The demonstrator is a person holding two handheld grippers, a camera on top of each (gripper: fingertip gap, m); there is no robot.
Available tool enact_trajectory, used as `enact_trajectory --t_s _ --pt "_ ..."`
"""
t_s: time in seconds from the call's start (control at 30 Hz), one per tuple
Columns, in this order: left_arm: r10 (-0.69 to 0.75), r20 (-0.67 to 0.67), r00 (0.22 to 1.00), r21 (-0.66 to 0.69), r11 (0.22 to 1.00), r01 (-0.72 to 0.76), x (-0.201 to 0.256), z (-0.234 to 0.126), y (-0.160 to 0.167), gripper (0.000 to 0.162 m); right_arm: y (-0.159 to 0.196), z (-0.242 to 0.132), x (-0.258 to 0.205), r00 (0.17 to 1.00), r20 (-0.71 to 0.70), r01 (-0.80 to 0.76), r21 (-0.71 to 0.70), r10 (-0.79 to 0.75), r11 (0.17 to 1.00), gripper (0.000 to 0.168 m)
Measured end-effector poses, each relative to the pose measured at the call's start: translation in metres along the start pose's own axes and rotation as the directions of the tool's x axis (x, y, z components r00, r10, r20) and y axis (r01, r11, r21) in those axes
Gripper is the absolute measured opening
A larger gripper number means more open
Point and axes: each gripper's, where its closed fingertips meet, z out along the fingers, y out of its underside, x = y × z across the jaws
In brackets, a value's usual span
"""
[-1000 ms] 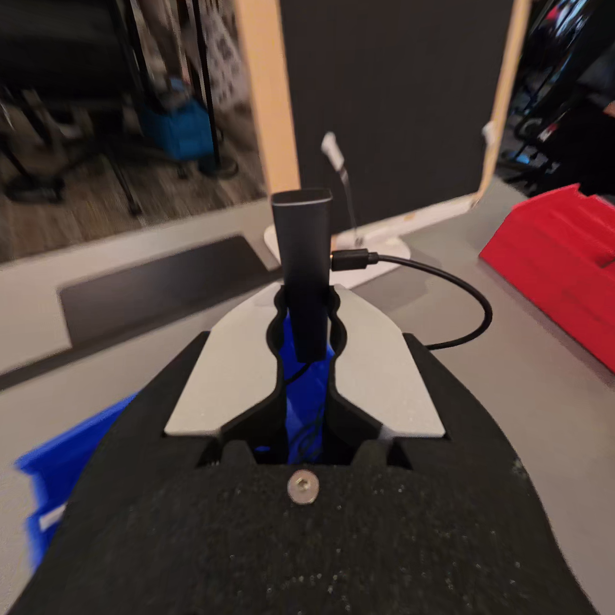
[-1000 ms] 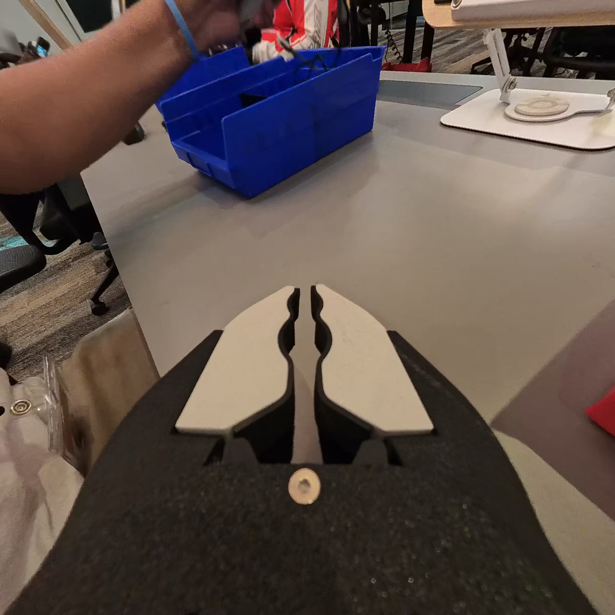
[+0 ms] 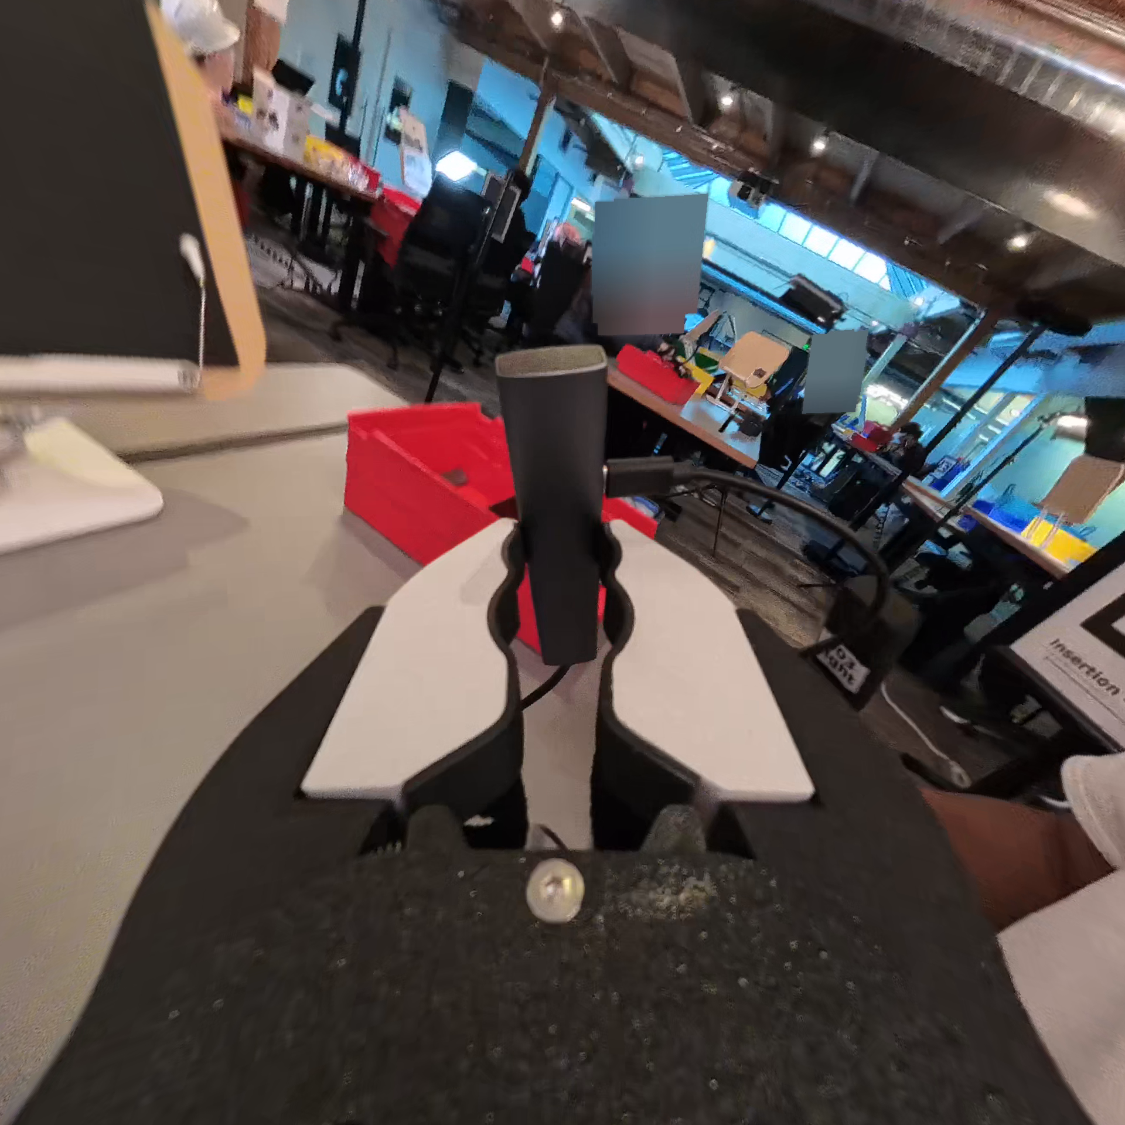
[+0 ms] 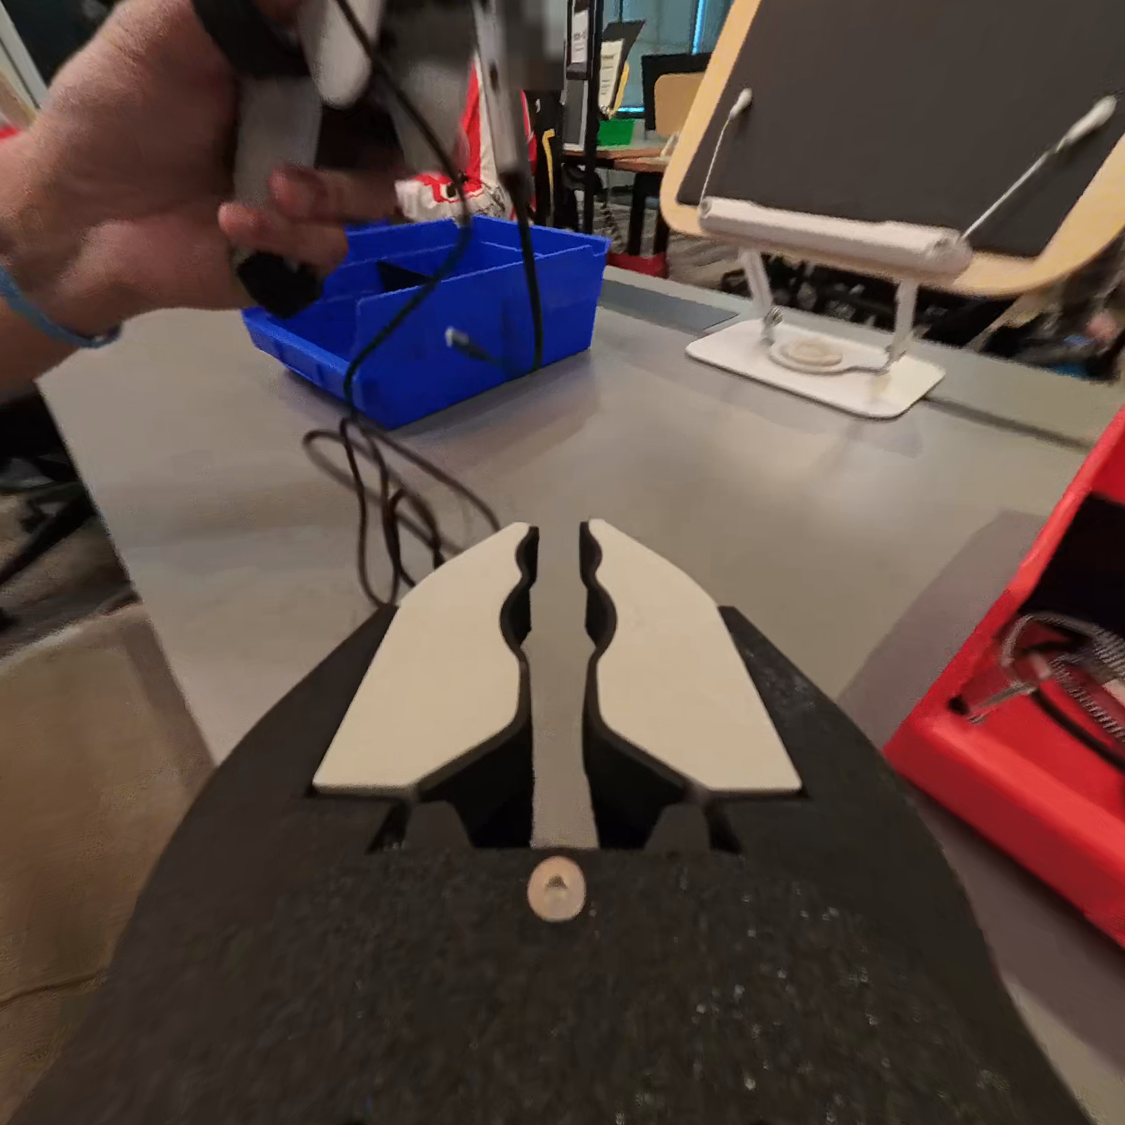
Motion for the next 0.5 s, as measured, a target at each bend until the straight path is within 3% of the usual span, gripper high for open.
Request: enact_trajectory --t_s 0.13,0.23,0.4,0.5 --pt "-0.012 0.064 0.998 -0.023 1.000 0.013 -0.014 0.002 0.022 0.023 -0.023 0.013 0.004 0.988 -0.067 0.145 0.080 -0.140 0.986 0.018" --pt "-0.083 0.005 0.997 -0.005 0.997 0.083 -0.004 0.004 0.025 0.023 -0.039 0.030 0.001 0.994 -0.030 0.103 0.114 -0.100 0.988 0.020" --pt "-0.235 -0.113 0.965 0.062 0.968 0.243 0.011 0.005 0.016 0.023 -0.073 0.056 -0.010 0.961 -0.045 0.276 0.220 -0.273 0.936 0.025" --pt "-0.292 -0.158 0.943 0.105 0.945 0.310 0.015 0.002 0.010 0.023 -0.079 0.069 -0.015 0.956 -0.056 0.291 0.255 -0.287 0.922 0.024"
